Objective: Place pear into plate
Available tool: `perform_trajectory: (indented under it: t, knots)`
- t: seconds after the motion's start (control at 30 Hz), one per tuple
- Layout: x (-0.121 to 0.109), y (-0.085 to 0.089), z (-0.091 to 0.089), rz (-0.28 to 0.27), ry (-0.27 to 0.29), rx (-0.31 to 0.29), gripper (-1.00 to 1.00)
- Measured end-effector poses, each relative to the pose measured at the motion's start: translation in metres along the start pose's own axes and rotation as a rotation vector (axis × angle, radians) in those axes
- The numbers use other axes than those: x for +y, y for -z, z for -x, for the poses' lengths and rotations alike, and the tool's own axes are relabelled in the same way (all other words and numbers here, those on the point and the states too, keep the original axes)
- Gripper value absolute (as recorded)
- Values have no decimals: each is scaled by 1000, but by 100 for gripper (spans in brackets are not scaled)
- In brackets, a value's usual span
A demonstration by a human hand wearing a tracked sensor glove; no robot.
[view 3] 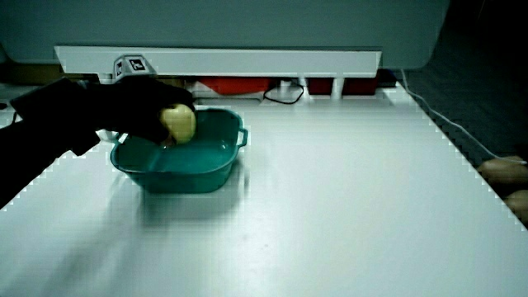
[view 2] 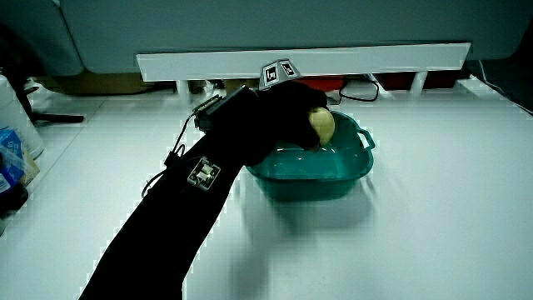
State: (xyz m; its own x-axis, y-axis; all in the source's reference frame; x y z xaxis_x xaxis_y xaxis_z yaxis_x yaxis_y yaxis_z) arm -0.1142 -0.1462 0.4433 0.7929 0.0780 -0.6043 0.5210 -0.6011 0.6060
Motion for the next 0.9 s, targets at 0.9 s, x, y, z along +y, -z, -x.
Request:
perform_trajectory:
  t: [0.9]
  knots:
    - [30, 43, 37, 30, -214, 36, 0]
